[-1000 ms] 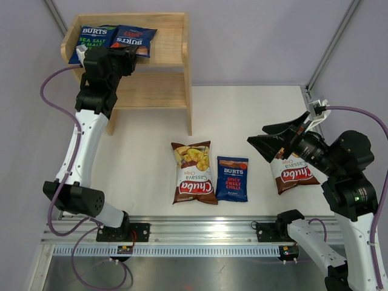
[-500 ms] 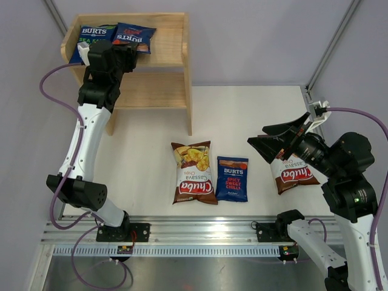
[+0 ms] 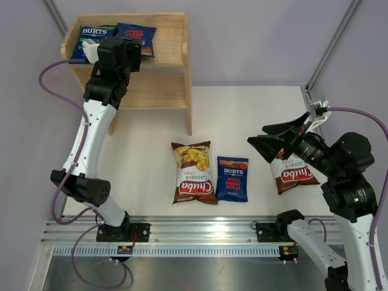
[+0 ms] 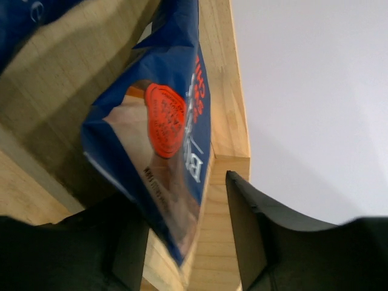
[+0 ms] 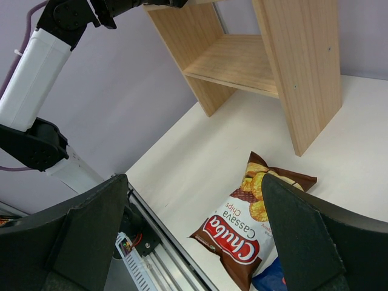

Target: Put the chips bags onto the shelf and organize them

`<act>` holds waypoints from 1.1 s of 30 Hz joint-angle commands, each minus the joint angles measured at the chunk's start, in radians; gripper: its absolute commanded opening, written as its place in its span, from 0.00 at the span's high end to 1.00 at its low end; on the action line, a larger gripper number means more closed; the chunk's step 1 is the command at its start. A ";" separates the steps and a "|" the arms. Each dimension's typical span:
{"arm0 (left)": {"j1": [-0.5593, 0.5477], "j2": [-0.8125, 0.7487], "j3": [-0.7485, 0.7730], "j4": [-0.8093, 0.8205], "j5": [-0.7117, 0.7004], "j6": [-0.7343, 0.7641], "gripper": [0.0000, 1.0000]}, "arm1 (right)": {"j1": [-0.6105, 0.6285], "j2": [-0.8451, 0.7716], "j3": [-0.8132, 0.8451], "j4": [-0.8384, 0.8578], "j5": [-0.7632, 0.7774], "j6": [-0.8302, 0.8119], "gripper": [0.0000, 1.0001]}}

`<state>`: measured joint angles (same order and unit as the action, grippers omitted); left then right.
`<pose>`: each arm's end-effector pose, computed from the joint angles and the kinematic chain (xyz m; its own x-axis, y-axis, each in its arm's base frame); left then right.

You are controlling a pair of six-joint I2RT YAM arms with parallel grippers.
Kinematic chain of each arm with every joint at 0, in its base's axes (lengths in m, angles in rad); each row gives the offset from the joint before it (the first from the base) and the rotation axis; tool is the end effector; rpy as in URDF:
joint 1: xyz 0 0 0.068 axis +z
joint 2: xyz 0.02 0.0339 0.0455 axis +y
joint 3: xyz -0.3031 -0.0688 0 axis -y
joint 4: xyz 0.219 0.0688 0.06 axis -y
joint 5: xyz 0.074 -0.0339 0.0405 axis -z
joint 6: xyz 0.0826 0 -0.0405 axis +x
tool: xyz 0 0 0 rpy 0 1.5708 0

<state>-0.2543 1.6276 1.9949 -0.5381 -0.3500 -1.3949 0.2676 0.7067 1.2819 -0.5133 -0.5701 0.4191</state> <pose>0.3647 -0.0655 0.5250 0.0605 -0.9713 -0.2298 -0.1778 0.2161 -0.9600 0.0691 0.0652 0.4887 -0.2475 0.2874 -0.9253 -0.7022 0.6049 0.3757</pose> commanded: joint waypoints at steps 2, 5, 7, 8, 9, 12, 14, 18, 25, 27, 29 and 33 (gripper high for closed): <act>-0.014 0.015 0.129 -0.111 -0.101 0.031 0.41 | -0.002 -0.003 0.004 0.045 -0.025 0.010 0.00; -0.014 0.038 0.198 -0.201 -0.107 0.030 0.31 | -0.002 -0.004 0.007 0.048 -0.027 0.015 0.01; -0.013 0.054 0.255 -0.270 -0.113 0.030 0.26 | -0.002 -0.004 0.010 0.041 -0.027 0.014 0.00; -0.013 0.060 0.271 -0.287 -0.113 0.033 0.22 | -0.002 -0.006 0.010 0.041 -0.027 0.014 0.01; -0.011 0.069 0.298 -0.315 -0.109 0.034 0.20 | -0.002 -0.004 0.011 0.041 -0.027 0.014 0.01; 0.009 0.089 0.321 -0.344 -0.054 0.037 0.18 | -0.002 -0.009 0.011 0.038 -0.027 0.012 0.01; 0.030 0.118 0.358 -0.355 -0.014 0.043 0.18 | -0.002 -0.012 0.007 0.038 -0.027 0.012 0.00; 0.039 0.172 0.450 -0.430 0.051 0.077 0.18 | -0.002 -0.010 0.008 0.035 -0.027 0.009 0.01; 0.046 0.152 0.440 -0.493 0.057 0.119 0.13 | -0.002 -0.007 0.008 0.033 -0.039 0.014 0.00; 0.046 0.132 0.415 -0.493 0.057 0.134 0.08 | -0.002 -0.007 0.007 0.035 -0.040 0.014 0.00; 0.046 0.115 0.401 -0.496 0.052 0.139 0.03 | -0.002 -0.004 0.007 0.035 -0.048 0.015 0.00; 0.049 0.083 0.357 -0.500 0.048 0.148 0.01 | -0.002 -0.006 0.002 0.041 -0.054 0.021 0.01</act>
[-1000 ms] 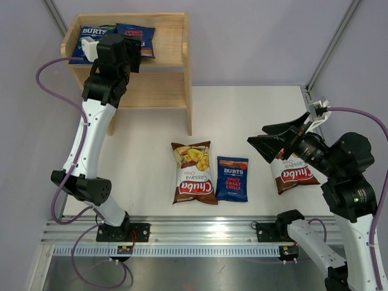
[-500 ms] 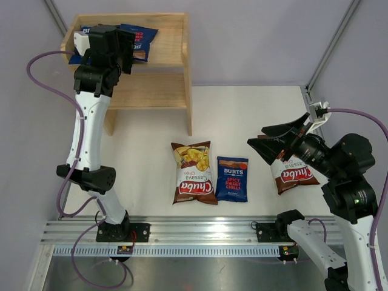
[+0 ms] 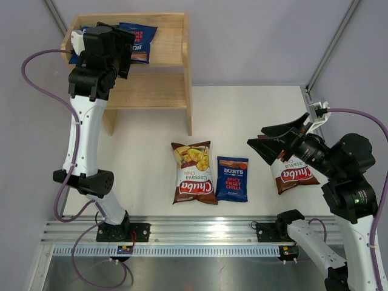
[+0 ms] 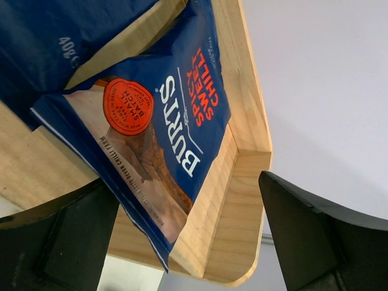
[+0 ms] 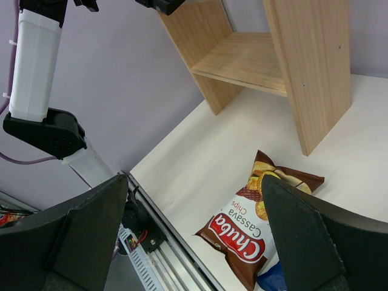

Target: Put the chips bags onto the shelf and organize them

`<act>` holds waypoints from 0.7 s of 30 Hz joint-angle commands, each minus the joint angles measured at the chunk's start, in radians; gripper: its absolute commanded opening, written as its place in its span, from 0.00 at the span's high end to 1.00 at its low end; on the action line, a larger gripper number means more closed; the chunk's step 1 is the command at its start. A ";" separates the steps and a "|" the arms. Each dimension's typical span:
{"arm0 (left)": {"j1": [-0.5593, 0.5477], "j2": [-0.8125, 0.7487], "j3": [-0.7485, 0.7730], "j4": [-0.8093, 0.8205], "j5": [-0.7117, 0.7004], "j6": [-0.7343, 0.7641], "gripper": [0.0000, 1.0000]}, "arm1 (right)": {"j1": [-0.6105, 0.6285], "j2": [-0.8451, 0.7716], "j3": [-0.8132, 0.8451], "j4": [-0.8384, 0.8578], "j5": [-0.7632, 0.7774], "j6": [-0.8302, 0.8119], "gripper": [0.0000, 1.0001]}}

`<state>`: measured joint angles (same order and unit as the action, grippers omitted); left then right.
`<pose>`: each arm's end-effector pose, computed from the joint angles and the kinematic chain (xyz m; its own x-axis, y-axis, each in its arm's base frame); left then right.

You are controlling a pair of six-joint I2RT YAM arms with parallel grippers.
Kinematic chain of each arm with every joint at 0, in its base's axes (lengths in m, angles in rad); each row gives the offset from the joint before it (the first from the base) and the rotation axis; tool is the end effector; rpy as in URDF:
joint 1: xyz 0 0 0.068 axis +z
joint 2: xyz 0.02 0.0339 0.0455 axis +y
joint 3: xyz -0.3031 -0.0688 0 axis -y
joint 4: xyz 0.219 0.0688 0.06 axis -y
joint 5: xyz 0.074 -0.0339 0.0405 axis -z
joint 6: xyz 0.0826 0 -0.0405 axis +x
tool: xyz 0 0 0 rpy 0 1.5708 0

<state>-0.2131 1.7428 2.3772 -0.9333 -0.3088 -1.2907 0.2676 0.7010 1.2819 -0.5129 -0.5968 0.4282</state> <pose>0.3558 -0.0513 0.5453 -0.0004 -0.9367 -0.3502 -0.2994 0.3342 -0.8937 0.0654 0.0661 0.4890 -0.2557 0.2860 -0.9235 -0.7181 0.5833 0.3795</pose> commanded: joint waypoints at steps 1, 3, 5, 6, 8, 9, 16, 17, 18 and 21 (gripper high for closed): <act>0.008 -0.032 -0.023 -0.108 0.007 0.048 0.01 | -0.002 -0.003 0.002 0.042 -0.029 0.014 0.01; 0.009 -0.037 -0.027 -0.124 0.007 0.048 0.01 | -0.001 -0.003 0.000 0.040 -0.029 0.012 0.01; 0.009 -0.042 -0.033 -0.125 0.008 0.051 0.01 | -0.002 -0.005 0.000 0.042 -0.029 0.012 0.01; 0.009 -0.043 -0.038 -0.125 0.008 0.051 0.01 | -0.002 -0.006 0.000 0.040 -0.031 0.014 0.00; 0.009 -0.060 -0.067 -0.116 0.016 0.054 0.01 | -0.002 -0.006 -0.001 0.039 -0.031 0.014 0.01; 0.009 -0.069 -0.082 -0.108 0.017 0.053 0.01 | -0.002 -0.008 -0.001 0.039 -0.032 0.014 0.01; 0.008 -0.170 -0.246 0.024 0.040 0.041 0.09 | -0.002 -0.009 -0.003 0.043 -0.035 0.017 0.01; 0.006 -0.169 -0.248 0.027 0.042 0.037 0.09 | -0.002 -0.009 -0.004 0.045 -0.037 0.018 0.01; 0.007 -0.167 -0.248 0.027 0.043 0.034 0.09 | -0.001 -0.009 -0.006 0.050 -0.037 0.020 0.00; 0.008 -0.151 -0.248 0.042 0.046 0.025 0.09 | -0.002 -0.012 -0.015 0.057 -0.043 0.023 0.00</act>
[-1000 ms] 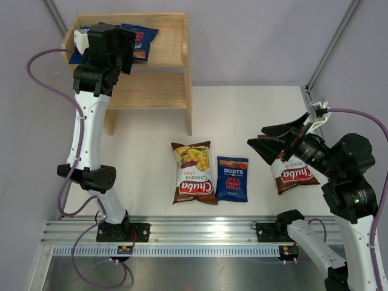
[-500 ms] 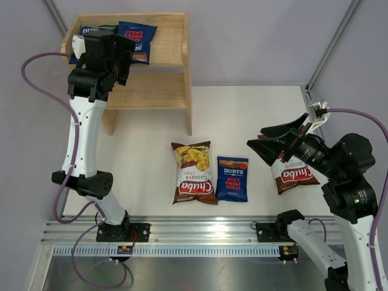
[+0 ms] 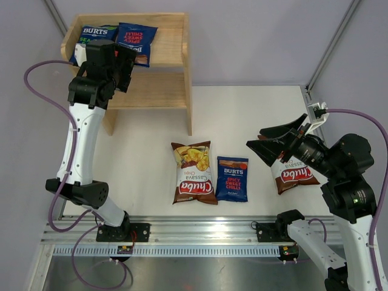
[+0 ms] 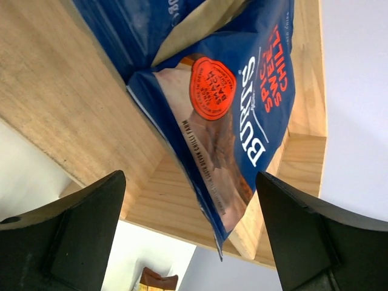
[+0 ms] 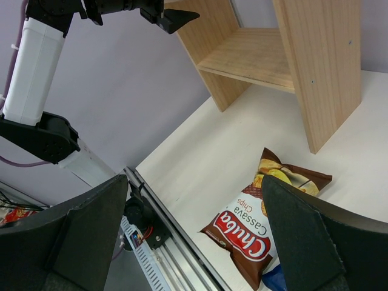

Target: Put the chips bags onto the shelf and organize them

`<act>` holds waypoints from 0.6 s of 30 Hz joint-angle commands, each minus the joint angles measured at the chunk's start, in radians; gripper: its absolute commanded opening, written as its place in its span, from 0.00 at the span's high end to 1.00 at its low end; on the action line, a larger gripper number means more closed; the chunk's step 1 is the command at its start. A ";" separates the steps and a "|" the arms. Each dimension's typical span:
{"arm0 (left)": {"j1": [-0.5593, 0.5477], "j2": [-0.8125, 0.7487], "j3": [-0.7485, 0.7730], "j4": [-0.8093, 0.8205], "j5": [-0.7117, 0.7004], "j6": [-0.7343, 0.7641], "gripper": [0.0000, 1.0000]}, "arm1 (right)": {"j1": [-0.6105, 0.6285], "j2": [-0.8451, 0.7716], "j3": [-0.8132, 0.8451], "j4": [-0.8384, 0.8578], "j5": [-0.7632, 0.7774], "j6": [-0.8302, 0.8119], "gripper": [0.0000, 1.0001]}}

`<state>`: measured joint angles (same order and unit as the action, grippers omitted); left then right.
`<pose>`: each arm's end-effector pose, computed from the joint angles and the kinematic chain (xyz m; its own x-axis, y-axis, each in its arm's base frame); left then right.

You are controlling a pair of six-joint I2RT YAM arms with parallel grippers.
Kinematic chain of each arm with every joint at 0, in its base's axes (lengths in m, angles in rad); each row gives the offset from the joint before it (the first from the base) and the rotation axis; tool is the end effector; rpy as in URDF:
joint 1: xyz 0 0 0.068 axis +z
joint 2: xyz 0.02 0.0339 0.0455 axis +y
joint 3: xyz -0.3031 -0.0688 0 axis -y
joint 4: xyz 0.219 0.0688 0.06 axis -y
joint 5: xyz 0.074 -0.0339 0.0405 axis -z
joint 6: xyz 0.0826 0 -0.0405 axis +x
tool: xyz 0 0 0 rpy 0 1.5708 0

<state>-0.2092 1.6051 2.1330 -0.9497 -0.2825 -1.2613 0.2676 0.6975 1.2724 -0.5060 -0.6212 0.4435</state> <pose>0.3268 -0.0459 0.5158 -0.0750 -0.9192 -0.3866 -0.3965 0.3832 -0.8342 0.0641 0.0674 0.4873 -0.2726 0.2871 -0.9183 -0.7285 0.5619 0.3919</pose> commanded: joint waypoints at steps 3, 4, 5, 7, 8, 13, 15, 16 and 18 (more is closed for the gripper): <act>0.005 0.015 0.002 0.063 0.026 -0.029 0.09 | -0.002 -0.012 -0.007 0.044 -0.018 0.006 0.00; 0.005 0.021 0.001 0.068 0.031 -0.035 0.09 | -0.002 -0.012 -0.007 0.041 -0.018 0.001 0.00; 0.005 0.027 0.004 0.065 0.031 -0.042 0.10 | -0.001 -0.013 -0.005 0.041 -0.018 0.000 0.00; 0.005 0.039 -0.001 0.060 0.029 -0.053 0.10 | -0.002 -0.015 -0.001 0.032 -0.018 -0.009 0.01; 0.004 0.039 -0.004 0.058 0.023 -0.062 0.10 | -0.002 -0.015 0.002 0.029 -0.017 -0.011 0.01; 0.005 0.052 -0.019 0.063 -0.012 -0.078 0.11 | -0.002 -0.010 -0.001 0.032 -0.017 -0.011 0.01; 0.005 0.061 -0.016 0.068 -0.018 -0.087 0.12 | -0.001 -0.006 -0.001 0.035 -0.018 -0.011 0.01; 0.007 0.067 -0.009 0.062 -0.024 -0.090 0.12 | -0.002 -0.006 -0.004 0.034 -0.020 -0.011 0.01; 0.011 0.098 0.031 0.057 -0.023 -0.101 0.12 | -0.002 -0.006 -0.004 0.037 -0.020 -0.011 0.00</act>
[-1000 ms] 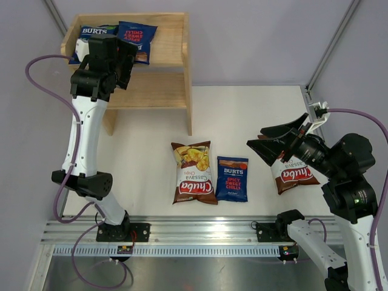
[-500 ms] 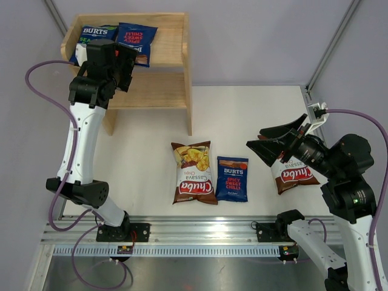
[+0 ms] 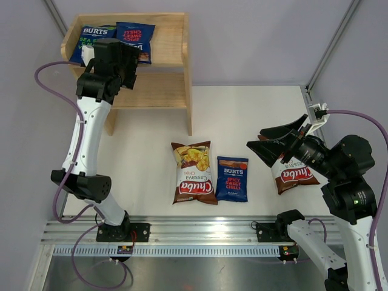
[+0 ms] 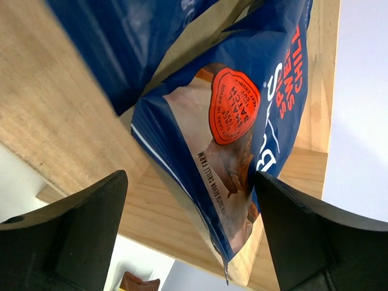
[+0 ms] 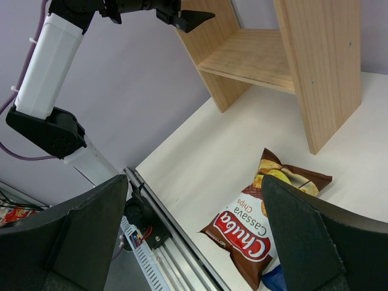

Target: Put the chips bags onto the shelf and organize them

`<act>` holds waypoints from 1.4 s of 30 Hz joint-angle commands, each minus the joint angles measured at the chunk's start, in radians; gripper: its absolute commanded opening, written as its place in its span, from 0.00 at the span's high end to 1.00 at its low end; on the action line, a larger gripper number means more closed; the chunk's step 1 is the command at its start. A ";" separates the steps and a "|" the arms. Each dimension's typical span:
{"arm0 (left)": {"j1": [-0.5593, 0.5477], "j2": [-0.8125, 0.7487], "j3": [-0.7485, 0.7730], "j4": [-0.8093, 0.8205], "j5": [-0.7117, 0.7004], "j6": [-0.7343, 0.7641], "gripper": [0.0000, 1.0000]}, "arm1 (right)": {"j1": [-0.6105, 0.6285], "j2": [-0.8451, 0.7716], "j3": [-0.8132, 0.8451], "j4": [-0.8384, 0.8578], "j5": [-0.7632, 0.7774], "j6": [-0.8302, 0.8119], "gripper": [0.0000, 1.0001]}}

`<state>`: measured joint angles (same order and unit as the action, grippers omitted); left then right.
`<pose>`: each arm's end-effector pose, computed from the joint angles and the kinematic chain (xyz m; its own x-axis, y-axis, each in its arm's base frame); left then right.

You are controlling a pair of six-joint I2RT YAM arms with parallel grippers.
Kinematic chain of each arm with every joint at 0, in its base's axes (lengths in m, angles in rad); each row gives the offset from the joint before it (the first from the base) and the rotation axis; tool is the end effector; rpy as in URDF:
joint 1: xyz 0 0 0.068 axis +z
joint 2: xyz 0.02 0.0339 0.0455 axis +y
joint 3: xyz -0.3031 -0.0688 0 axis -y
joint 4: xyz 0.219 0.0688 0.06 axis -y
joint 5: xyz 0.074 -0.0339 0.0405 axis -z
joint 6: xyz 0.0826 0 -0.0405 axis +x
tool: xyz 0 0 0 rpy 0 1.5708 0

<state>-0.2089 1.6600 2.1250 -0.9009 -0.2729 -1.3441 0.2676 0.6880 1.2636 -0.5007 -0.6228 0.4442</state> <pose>0.3519 -0.0518 0.5024 -0.0545 -0.9476 -0.3146 -0.4113 0.3084 -0.8577 0.0621 0.0670 0.4861 -0.2682 0.2884 -0.9192 -0.7315 0.5599 0.3891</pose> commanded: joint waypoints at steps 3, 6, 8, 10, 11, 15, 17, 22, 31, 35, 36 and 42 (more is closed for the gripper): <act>0.022 0.099 0.119 -0.013 -0.019 -0.021 0.13 | -0.001 0.005 0.000 0.031 -0.017 -0.015 0.01; 0.034 0.136 0.159 -0.024 0.000 -0.020 0.14 | -0.001 0.004 -0.003 0.031 -0.015 -0.016 0.01; 0.039 0.135 0.158 -0.015 0.012 -0.015 0.14 | -0.001 0.002 -0.006 0.030 -0.014 -0.021 0.01; 0.039 0.115 0.136 -0.001 0.008 -0.009 0.12 | -0.002 0.002 -0.010 0.031 -0.011 -0.022 0.01; 0.037 0.098 0.116 0.010 0.006 -0.001 0.11 | -0.002 0.004 -0.012 0.036 -0.012 -0.021 0.01; 0.034 -0.009 -0.026 0.117 0.005 0.003 0.07 | -0.002 0.011 -0.024 0.057 -0.020 -0.004 0.01; 0.032 -0.065 -0.080 0.140 -0.006 0.011 0.04 | -0.002 0.015 -0.026 0.063 -0.026 0.004 0.01; 0.032 -0.094 -0.045 0.166 0.000 0.051 0.01 | -0.001 0.024 -0.026 0.064 -0.032 0.011 0.01; 0.023 -0.172 -0.023 0.171 0.054 0.149 0.01 | -0.002 0.053 -0.047 0.015 0.014 -0.024 0.01; 0.017 -0.388 -0.302 0.250 0.087 0.201 0.01 | -0.002 0.103 -0.073 -0.052 0.067 -0.058 0.00; 0.017 -0.445 -0.379 0.326 0.098 0.213 0.01 | -0.001 0.120 -0.081 -0.055 0.078 -0.062 0.01; 0.016 -0.821 -0.798 0.453 0.306 0.396 0.01 | -0.004 0.217 -0.128 -0.094 0.225 -0.108 0.01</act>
<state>-0.1902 0.9325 1.4002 -0.5846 -0.1162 -1.0863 0.2676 0.8627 1.1515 -0.5671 -0.5064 0.3878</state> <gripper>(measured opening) 0.988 0.993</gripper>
